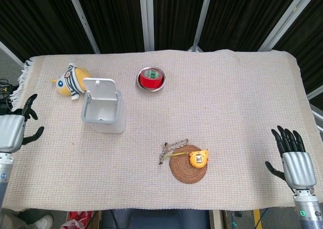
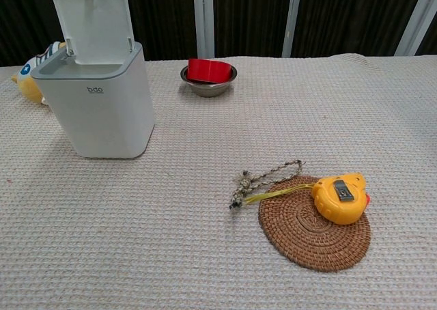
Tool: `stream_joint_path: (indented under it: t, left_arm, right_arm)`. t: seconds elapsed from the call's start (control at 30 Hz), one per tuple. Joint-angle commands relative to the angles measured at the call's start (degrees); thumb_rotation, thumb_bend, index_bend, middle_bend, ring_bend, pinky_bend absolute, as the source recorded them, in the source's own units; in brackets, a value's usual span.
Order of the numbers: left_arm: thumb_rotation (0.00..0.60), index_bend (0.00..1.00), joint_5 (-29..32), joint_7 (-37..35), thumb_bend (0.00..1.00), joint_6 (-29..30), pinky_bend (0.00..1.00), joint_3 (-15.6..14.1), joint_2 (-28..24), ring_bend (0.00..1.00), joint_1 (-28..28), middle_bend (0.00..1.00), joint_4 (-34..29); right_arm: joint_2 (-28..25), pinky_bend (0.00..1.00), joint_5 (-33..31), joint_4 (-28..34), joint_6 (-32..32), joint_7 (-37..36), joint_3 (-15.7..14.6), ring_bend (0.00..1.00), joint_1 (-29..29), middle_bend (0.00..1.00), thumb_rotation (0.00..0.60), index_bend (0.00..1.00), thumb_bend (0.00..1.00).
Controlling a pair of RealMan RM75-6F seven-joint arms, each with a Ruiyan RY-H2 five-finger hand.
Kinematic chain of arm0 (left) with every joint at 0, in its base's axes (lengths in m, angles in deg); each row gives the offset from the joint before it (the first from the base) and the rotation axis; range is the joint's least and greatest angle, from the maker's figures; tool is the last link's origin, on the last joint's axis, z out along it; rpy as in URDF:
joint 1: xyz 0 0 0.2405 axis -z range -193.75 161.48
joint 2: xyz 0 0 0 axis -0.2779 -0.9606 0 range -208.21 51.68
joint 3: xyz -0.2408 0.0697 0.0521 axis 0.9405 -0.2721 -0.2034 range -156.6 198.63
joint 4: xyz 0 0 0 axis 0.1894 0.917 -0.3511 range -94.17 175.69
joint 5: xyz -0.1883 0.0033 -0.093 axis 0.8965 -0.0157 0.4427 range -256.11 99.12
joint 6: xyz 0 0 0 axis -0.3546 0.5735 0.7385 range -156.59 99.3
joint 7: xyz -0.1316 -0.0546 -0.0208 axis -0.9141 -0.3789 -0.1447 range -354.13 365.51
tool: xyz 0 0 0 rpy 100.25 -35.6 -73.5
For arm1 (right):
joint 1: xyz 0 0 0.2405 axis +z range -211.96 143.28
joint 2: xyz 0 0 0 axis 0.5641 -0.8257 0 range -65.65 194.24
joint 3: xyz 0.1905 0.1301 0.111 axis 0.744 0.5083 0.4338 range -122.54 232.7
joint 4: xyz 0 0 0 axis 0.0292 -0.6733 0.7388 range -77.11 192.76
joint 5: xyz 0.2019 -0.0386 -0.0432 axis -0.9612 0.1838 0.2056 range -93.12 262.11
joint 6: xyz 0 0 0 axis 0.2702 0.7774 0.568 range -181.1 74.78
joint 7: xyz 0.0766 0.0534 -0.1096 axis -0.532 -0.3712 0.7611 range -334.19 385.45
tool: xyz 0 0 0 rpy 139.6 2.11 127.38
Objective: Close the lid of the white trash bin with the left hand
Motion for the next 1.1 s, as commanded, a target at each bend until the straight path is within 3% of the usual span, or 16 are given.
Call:
stream_joint_path:
  t: [0.03,0.17,0.5,0.67,1.1]
  left_arm:
    - [0.600,0.00,8.27,3.50,0.52,-7.67,0.83,4.27,-3.42,0.82,5.97,0.89,-4.53]
    - [0.600,0.00,17.50,6.83,0.60,-13.07,0.91,6.81,-5.57,0.92,10.98,0.99,-7.15]
    - [0.600,0.04,35.28,15.67,0.64,-18.92,0.94,8.59,-6.04,0.95,22.44,1.00,-5.99]
    - [0.600,0.05,43.63,18.70,0.64,-21.62,0.95,8.08,-5.53,0.95,27.99,1.00,-5.18]
    - [0.600,0.12,54.83,22.23,0.65,-22.53,0.95,5.36,-3.06,0.96,36.47,1.00,-4.68]
  right_arm:
    - [-0.05,0.00,0.03,0.05,0.09,-0.10,-0.03,0.00,-0.06,0.00,0.600,0.00,0.24]
    - [-0.11,0.00,-0.23,0.18,0.03,-0.50,0.01,0.00,-0.11,0.00,0.600,0.00,0.24]
    - [-0.42,0.00,-0.80,0.44,-0.26,-1.34,0.07,0.00,-0.20,0.00,0.600,0.00,0.24]
    - [-0.62,0.00,-1.13,0.54,-0.48,-1.85,0.09,0.00,-0.23,0.00,0.600,0.00,0.24]
    - [-1.11,0.00,-1.12,0.99,-0.56,-2.55,-0.14,0.00,-0.42,0.00,0.600,0.00,0.24]
